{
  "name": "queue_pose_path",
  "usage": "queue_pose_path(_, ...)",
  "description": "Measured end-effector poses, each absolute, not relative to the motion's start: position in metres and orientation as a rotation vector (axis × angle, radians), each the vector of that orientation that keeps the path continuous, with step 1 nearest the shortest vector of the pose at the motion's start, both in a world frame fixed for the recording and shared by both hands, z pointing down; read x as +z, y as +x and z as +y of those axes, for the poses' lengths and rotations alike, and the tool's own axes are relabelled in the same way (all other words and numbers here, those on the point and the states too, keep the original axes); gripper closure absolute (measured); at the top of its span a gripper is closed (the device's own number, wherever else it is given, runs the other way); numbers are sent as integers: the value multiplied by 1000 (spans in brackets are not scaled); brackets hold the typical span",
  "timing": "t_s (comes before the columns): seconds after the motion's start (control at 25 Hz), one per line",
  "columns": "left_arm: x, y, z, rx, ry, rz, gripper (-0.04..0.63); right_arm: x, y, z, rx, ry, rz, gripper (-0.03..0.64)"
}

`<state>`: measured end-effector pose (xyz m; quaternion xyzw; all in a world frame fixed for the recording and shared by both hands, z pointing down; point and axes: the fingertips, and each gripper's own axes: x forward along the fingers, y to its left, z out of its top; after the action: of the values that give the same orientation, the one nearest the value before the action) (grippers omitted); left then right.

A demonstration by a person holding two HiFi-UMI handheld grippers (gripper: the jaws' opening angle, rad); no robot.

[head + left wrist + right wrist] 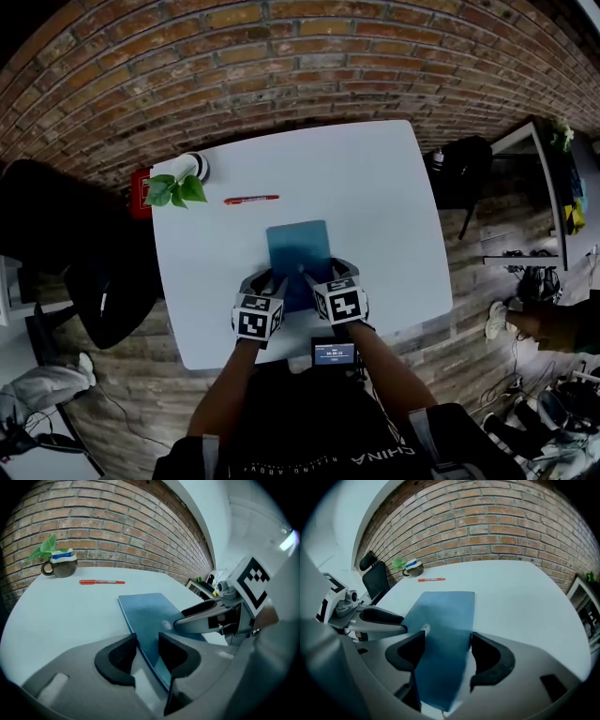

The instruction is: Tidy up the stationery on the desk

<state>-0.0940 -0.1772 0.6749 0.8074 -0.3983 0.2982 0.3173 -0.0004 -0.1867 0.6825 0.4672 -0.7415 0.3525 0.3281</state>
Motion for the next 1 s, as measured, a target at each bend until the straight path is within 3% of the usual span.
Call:
queue_pose_path(0.2,675,-94,-177,789,2127,-1044,440,683,3,-188,937,1253,-1917,324)
queue_pose_path(1.0,677,-97,-179,765,2115,-1042,448,659,18,-189,964,1285,-1986,547)
